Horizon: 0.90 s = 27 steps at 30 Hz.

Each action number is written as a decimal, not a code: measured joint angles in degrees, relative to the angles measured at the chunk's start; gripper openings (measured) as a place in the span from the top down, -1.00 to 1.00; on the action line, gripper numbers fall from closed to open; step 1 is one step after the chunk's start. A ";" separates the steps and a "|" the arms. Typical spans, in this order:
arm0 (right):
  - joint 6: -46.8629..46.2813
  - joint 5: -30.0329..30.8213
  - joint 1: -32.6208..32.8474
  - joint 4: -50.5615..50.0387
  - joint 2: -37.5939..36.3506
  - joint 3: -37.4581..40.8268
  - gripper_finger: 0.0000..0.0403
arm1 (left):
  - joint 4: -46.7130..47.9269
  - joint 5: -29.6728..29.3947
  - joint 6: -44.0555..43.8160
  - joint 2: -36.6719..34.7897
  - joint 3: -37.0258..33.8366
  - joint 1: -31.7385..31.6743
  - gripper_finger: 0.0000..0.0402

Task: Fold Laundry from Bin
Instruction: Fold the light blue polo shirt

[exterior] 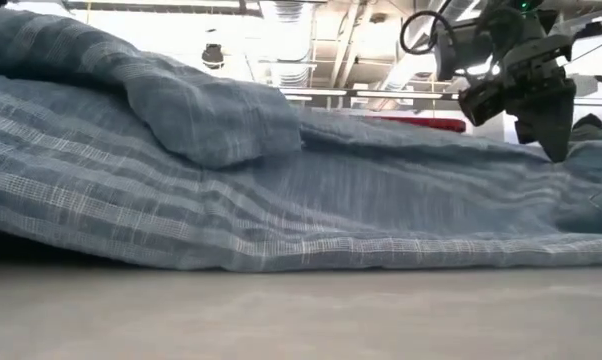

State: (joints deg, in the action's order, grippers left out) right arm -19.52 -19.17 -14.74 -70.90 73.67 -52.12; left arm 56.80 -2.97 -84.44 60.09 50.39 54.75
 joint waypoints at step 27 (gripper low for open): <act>11.23 -0.47 20.24 1.19 -2.81 -16.91 0.02 | -22.74 -10.75 15.83 5.75 6.42 -0.17 0.24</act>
State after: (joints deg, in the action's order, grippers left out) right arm -8.29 -19.64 5.49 -69.71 70.86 -69.03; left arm 34.07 -13.71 -68.61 65.84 56.81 54.58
